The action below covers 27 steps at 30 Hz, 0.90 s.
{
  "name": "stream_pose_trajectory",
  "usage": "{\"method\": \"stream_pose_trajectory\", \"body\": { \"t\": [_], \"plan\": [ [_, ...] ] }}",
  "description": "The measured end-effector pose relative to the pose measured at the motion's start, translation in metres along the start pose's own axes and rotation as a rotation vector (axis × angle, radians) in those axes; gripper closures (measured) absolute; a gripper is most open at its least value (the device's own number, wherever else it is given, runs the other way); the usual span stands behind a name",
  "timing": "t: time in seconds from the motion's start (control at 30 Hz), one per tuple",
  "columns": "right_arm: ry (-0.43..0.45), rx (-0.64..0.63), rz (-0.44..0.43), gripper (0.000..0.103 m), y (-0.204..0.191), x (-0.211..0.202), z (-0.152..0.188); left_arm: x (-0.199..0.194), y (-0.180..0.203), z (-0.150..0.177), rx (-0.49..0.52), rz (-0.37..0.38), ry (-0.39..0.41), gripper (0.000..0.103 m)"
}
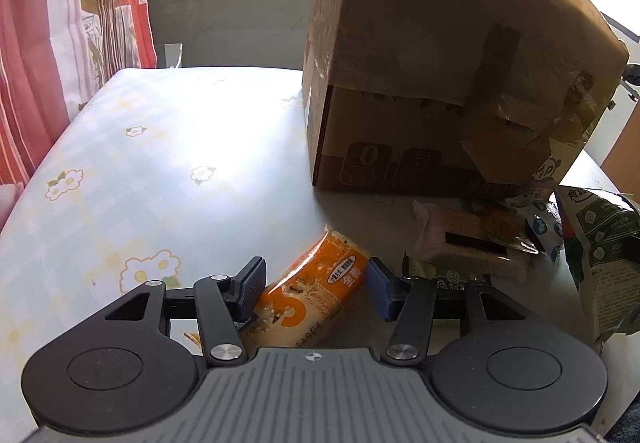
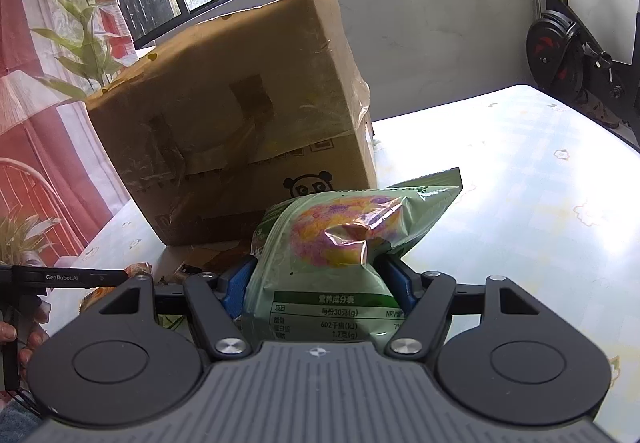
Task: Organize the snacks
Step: 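Grasp the orange biscuit bar with the left tool while the right tool holds the green bag, then carry both held snacks up over the box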
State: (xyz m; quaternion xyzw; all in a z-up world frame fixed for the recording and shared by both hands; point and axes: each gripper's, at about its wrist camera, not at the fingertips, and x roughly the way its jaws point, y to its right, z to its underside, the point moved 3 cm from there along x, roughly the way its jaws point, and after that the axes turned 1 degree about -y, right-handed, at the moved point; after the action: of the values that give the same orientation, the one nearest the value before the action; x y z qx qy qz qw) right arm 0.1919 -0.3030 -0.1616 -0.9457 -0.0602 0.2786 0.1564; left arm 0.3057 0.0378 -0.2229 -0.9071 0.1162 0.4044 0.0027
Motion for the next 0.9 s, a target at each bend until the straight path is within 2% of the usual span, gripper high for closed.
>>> {"method": "stream_pose_trajectory", "body": {
  "t": [0.17, 0.23, 0.33, 0.43, 0.57, 0.83, 0.9],
  "plan": [
    [-0.002, 0.004, -0.003, 0.033, 0.001, 0.000, 0.000, 0.001, 0.009, 0.008, 0.047, -0.067, -0.026, 0.044],
    [-0.003, 0.000, -0.006, 0.033, 0.001, -0.001, 0.000, 0.000, 0.008, 0.010, 0.019, -0.097, -0.024, 0.050],
    [0.000, -0.004, -0.008, 0.033, 0.000, -0.001, 0.000, -0.005, 0.004, 0.013, -0.053, -0.102, -0.007, 0.061],
    [0.000, -0.001, -0.009, 0.033, 0.002, -0.002, 0.001, -0.017, 0.005, 0.020, -0.116, -0.144, 0.012, 0.063],
    [0.002, 0.003, -0.015, 0.033, 0.003, -0.003, 0.001, -0.045, 0.012, 0.027, -0.184, -0.093, 0.088, 0.063],
    [0.027, -0.011, -0.043, 0.033, 0.001, -0.010, 0.000, -0.068, 0.033, 0.036, -0.180, -0.083, 0.151, 0.063],
    [0.049, -0.007, -0.037, 0.033, 0.003, -0.016, 0.000, -0.069, 0.039, 0.038, -0.169, -0.055, 0.158, 0.063]
  ]
}}
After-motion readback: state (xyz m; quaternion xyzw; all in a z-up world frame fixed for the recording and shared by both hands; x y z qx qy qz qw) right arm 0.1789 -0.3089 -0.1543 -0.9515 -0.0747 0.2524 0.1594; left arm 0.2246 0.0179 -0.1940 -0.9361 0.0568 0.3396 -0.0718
